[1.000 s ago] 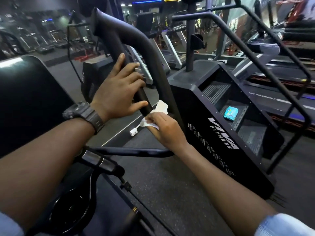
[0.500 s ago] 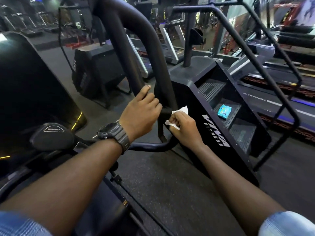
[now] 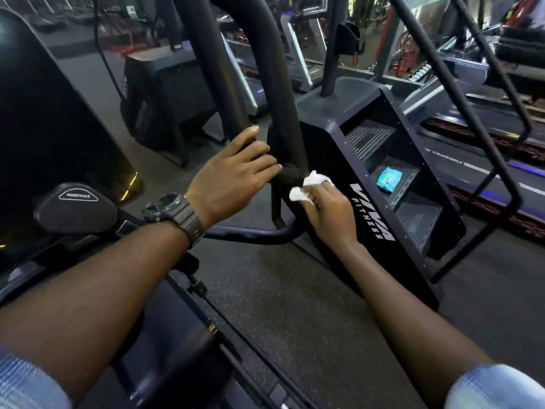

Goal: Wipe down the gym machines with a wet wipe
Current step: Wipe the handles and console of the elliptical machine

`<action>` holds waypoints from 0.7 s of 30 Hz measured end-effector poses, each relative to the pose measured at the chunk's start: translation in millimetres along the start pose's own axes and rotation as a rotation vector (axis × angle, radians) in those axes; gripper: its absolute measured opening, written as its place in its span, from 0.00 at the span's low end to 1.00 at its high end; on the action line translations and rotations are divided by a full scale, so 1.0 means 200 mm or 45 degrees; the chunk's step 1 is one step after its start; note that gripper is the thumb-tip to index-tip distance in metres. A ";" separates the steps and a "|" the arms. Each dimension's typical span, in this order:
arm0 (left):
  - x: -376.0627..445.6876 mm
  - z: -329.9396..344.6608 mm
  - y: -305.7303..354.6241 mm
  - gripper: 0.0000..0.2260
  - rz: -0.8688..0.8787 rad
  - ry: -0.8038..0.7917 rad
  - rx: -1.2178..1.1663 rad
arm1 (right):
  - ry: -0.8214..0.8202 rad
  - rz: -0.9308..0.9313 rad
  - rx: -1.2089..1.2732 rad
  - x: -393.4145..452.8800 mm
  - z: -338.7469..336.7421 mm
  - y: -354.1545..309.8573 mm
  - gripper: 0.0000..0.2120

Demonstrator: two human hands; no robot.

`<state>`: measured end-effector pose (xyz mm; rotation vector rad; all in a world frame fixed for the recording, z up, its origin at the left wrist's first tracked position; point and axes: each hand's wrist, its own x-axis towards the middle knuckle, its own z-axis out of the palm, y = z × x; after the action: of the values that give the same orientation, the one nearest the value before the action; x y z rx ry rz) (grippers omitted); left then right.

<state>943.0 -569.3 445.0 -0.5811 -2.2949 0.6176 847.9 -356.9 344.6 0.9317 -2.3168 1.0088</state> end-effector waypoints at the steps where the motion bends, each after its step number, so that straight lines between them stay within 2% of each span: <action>1: 0.00 0.00 0.00 0.14 -0.011 0.021 0.002 | 0.029 0.003 0.003 0.03 -0.01 0.00 0.07; 4: 0.00 0.00 0.01 0.13 -0.035 0.052 0.005 | -0.014 0.034 0.017 -0.04 0.03 0.05 0.06; 8: 0.00 0.00 0.02 0.13 -0.051 0.052 0.008 | -0.211 0.085 -0.095 -0.28 0.11 0.10 0.07; 9: 0.00 0.00 0.02 0.12 -0.054 0.052 0.009 | -0.193 0.088 -0.107 -0.26 0.11 0.09 0.07; 13: 0.00 0.01 0.03 0.12 -0.094 0.037 0.016 | 0.101 0.132 -0.080 -0.04 0.07 0.00 0.10; 15: 0.01 0.01 0.04 0.11 -0.107 0.033 0.014 | 0.083 0.122 -0.092 -0.06 0.10 0.01 0.10; 18: 0.00 0.01 0.04 0.12 -0.131 0.030 0.019 | -0.076 0.140 -0.019 -0.27 0.18 0.09 0.10; 19: 0.00 0.00 0.04 0.12 -0.135 0.028 0.019 | -0.085 0.162 0.035 -0.31 0.19 0.11 0.10; 21: 0.01 0.00 0.04 0.11 -0.139 0.030 0.015 | 0.030 0.225 0.147 -0.26 0.18 0.10 0.08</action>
<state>943.7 -562.1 439.9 -0.4521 -2.2824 0.5686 863.5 -352.9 279.4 0.7630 -2.3751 1.2299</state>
